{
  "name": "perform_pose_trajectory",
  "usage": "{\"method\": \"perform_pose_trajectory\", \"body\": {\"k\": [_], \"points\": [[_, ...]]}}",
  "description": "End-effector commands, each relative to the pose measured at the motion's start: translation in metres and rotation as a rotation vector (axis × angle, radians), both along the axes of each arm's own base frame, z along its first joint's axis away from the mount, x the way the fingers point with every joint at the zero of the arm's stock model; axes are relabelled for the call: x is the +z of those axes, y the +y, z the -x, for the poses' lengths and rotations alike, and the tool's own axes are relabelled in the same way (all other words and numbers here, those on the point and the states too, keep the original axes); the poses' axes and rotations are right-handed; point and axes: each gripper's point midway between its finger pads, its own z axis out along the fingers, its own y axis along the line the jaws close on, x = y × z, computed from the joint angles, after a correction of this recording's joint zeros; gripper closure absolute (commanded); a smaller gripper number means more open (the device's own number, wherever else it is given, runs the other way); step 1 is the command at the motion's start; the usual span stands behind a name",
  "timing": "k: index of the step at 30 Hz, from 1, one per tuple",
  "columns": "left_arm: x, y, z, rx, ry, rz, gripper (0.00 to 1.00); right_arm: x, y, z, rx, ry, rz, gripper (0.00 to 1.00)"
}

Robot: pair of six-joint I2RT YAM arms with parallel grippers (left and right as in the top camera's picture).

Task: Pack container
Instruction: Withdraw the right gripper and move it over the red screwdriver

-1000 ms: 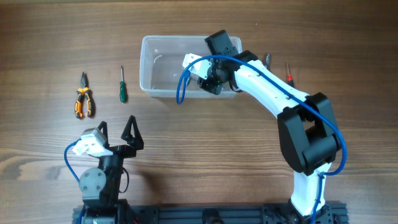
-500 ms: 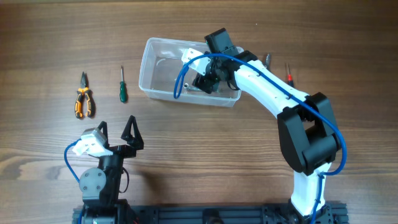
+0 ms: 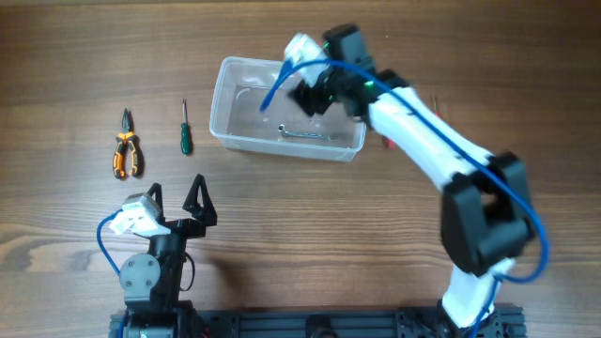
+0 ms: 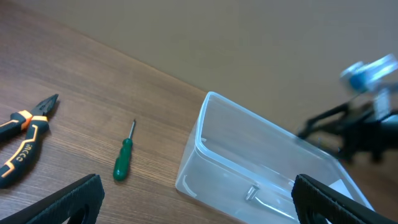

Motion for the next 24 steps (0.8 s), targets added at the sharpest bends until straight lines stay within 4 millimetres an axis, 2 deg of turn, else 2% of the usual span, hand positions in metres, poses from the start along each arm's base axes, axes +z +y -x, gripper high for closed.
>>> {"method": "perform_pose_trajectory", "body": {"k": [1,3,5,6,7,10,11,12,13,15,17,20,24], "points": [[-0.002,-0.002,0.0,-0.011,-0.001,0.014,0.0,0.099,-0.04,-0.012,-0.237,-0.054,-0.224,0.4],[-0.002,-0.002,0.0,-0.011,-0.001,0.014,0.0,0.116,-0.076,-0.016,-0.396,-0.048,-0.251,0.4],[-0.002,-0.002,0.0,-0.011,-0.001,0.014,0.0,0.122,-0.113,-0.015,-0.531,-0.031,-0.243,0.39],[-0.002,-0.002,0.0,-0.011,-0.001,0.014,0.0,0.121,-0.137,-0.012,-0.603,-0.013,-0.221,0.39],[-0.002,-0.002,0.0,-0.011,-0.001,0.014,0.0,0.119,-0.151,-0.009,-0.643,0.003,-0.206,0.39],[-0.002,-0.002,0.0,-0.011,-0.001,0.014,0.0,0.096,-0.2,0.004,-0.761,0.103,-0.127,0.34],[-0.002,-0.002,0.0,-0.011,-0.001,0.014,0.0,0.084,-0.215,0.01,-0.798,0.152,-0.098,0.29],[-0.002,-0.002,0.0,-0.011,-0.001,0.014,0.0,0.074,-0.228,0.017,-0.829,0.197,-0.076,0.09],[-0.002,-0.002,0.0,-0.011,-0.001,0.014,0.0,0.066,-0.238,0.021,-0.85,0.231,-0.058,0.01],[-0.002,-0.002,0.0,-0.011,-0.001,0.014,0.0,0.05,-0.261,0.034,-0.902,0.309,-0.021,0.0],[-0.002,-0.002,0.0,-0.011,-0.001,0.014,0.0,0.047,-0.272,0.039,-0.93,0.333,-0.015,0.0],[-0.002,-0.002,0.0,-0.011,-0.001,0.014,0.0,0.041,-0.286,0.047,-0.957,0.367,0.002,0.0],[-0.002,-0.002,0.0,-0.011,-0.001,0.014,0.0,0.023,-0.297,0.059,-0.883,0.404,0.103,0.0]]}}
